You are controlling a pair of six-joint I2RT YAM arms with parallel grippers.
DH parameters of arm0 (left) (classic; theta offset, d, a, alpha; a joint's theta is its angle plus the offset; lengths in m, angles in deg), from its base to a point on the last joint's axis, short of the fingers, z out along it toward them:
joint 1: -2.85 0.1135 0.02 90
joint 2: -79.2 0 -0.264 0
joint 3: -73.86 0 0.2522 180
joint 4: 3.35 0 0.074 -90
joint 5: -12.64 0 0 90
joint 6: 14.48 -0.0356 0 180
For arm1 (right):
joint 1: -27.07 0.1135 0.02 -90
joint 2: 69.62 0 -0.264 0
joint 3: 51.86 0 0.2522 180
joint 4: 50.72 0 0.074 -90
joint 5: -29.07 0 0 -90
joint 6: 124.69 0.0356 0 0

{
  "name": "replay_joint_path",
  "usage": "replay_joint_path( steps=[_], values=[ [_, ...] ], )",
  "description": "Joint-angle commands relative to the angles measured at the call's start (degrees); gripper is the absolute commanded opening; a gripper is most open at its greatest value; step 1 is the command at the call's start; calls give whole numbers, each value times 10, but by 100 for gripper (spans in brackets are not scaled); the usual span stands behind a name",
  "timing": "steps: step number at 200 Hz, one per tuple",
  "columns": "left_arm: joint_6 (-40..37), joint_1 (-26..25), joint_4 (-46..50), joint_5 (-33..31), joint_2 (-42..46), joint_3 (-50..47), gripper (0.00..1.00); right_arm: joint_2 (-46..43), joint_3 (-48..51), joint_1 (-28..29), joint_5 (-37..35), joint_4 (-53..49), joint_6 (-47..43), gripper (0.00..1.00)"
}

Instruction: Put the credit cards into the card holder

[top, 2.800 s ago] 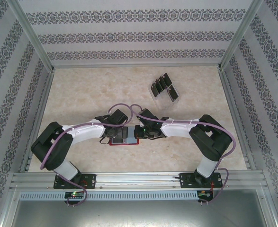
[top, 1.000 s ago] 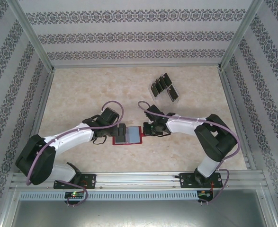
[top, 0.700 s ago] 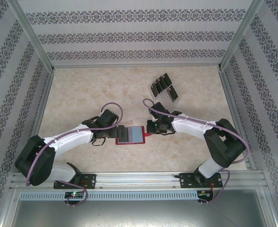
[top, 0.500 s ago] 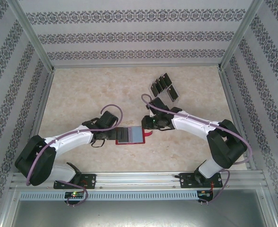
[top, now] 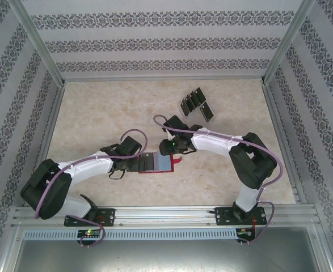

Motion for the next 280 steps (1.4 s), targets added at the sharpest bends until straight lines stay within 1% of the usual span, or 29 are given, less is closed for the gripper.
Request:
replay_joint_path(
  steps=[1,58,121,151,181,223,261,280],
  values=[
    [-9,-4,15,-14,-7,-11,100,17,-19,12,-11,-10,-15,44],
    [-7,-4,4,-8,-21,-12,100,45,-15,17,-13,-3,-16,44],
    [-8,-5,6,-6,-24,-8,100,52,-10,16,-29,-4,-20,44],
    [-6,-4,3,-5,-27,-8,100,52,-8,19,-33,-6,-22,46],
    [-5,-4,0,-2,-34,-9,100,58,-7,26,-23,-2,-18,43],
    [-5,-4,-3,-2,-33,-12,100,61,-4,34,-8,10,-6,33],
    [-4,-4,-8,0,-34,-15,100,56,-2,36,14,20,9,33],
    [-4,-4,-10,1,-36,-16,100,57,-4,36,30,28,18,35]
  ],
)
